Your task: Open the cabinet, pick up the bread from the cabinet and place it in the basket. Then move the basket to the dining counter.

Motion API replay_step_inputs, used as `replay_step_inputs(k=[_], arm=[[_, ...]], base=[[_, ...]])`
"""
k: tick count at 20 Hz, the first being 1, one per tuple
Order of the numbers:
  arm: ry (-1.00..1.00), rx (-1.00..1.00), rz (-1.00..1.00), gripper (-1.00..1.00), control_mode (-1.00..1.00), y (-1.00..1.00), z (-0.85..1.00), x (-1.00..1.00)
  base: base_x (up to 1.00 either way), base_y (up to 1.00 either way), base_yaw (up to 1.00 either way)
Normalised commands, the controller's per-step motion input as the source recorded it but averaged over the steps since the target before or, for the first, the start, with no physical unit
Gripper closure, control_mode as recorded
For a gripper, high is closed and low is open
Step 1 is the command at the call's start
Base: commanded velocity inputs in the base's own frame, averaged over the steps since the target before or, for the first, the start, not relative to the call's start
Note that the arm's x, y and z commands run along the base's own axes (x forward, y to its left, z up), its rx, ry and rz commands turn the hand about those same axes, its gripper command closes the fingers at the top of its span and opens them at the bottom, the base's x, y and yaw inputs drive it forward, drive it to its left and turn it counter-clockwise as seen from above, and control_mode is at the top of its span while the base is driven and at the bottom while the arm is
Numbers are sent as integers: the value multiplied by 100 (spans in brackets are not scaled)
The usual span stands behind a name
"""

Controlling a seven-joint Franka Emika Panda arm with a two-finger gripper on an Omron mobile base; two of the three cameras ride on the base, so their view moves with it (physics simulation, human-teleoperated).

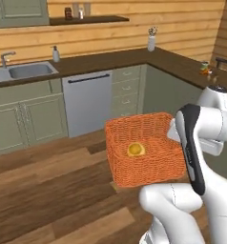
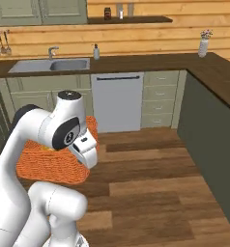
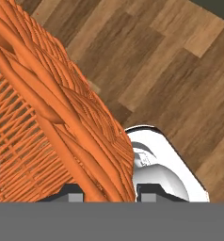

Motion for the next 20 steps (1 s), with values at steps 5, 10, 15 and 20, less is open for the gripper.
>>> replay_step_inputs(k=[5,10,15,20], arm=[[0,0,0,100,100,0,0,0],[0,0,0,100,100,0,0,0],[0,0,0,100,100,0,0,0],[0,0,0,100,100,0,0,0]], base=[[97,-38,-46],[85,-24,-61],[70,3,-75],[51,19,-80]])
